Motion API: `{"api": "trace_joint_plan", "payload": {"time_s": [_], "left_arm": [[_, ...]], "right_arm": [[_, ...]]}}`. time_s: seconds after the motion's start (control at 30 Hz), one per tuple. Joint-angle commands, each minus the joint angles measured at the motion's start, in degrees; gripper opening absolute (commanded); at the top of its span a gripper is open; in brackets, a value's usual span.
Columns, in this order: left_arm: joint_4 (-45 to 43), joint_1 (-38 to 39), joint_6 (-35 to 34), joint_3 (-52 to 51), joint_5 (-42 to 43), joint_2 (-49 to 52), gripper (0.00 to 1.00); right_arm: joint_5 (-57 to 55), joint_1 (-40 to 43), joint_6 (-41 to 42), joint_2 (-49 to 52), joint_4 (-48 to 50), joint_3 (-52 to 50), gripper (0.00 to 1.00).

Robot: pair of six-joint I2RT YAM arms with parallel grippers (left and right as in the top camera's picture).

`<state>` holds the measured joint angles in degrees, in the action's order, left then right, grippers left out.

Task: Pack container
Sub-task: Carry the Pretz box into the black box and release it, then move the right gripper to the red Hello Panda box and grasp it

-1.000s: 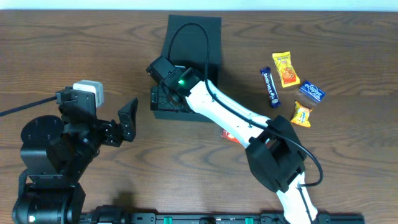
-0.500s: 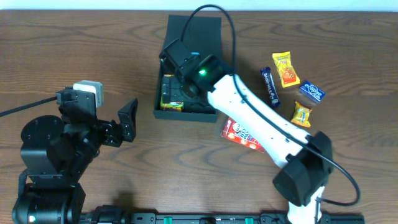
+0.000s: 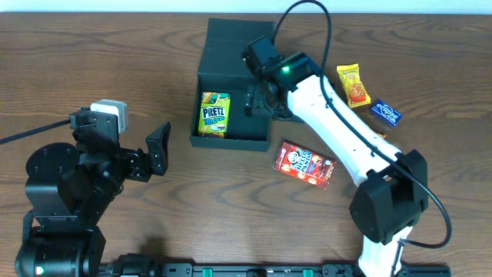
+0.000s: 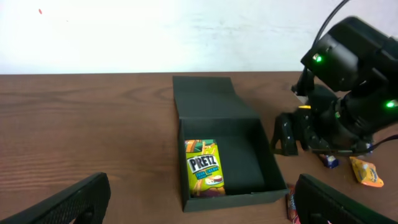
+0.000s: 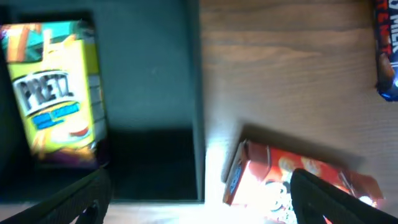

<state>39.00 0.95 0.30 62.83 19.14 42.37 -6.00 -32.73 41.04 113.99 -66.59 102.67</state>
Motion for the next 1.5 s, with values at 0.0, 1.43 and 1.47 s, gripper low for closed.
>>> {"api": "trace_joint_plan", "payload": {"time_s": [0.0,1.43,1.47], "left_arm": [[0.0,-0.3,1.0,0.9,0.4,-0.1,0.95],[0.0,-0.3,1.0,0.9,0.4,-0.1,0.95],[0.0,-0.3,1.0,0.9,0.4,-0.1,0.95]], "right_arm": [[1.0,0.3,0.0,0.3,2.1,-3.8,0.90],[-1.7,3.7,-12.5,0.4,8.9,-16.3,0.01],[-1.7,3.8,-11.8,0.4,8.6,-16.3,0.01]]}}
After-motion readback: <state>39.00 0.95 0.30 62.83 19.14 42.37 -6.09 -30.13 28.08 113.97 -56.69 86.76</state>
